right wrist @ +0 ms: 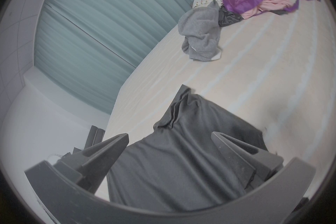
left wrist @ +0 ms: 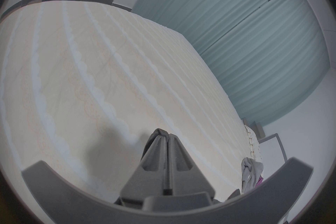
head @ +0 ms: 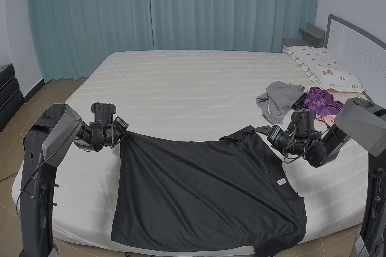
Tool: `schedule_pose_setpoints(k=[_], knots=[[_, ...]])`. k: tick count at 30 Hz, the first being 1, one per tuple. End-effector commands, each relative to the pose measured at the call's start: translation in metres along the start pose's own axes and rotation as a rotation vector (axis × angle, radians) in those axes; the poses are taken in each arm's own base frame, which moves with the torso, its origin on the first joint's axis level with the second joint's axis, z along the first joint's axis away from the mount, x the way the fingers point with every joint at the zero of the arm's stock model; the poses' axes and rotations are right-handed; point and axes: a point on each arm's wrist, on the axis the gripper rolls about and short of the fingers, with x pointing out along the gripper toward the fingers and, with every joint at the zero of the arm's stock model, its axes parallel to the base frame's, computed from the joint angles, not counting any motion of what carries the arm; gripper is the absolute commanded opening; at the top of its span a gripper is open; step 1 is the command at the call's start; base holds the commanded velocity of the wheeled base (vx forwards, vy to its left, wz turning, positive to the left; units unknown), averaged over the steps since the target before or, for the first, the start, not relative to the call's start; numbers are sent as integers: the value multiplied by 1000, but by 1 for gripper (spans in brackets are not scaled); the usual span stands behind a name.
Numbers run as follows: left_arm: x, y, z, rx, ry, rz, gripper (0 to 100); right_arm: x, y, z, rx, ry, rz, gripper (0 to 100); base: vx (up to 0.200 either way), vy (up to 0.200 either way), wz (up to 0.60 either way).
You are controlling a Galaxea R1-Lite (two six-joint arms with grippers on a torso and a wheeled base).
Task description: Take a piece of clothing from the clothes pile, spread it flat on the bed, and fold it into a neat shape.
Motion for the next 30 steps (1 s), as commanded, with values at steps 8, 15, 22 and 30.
schedule_pose_setpoints(k=[8, 15, 22, 30], knots=[[-14, -2, 20, -21, -32, 0, 0, 91, -37, 18, -148, -3, -82, 100, 0, 0, 0], [-13, 4, 21, -24, -34, 11, 0, 126, -42, 22, -166, -51, -103, 100, 0, 0, 0], [-11, 6, 20, -23, -25, 14, 0, 137, -47, 18, -161, -48, -131, 100, 0, 0, 0], [-11, 6, 20, -22, -21, 13, 0, 135, -43, 21, -154, -54, -128, 0, 0, 0, 0]])
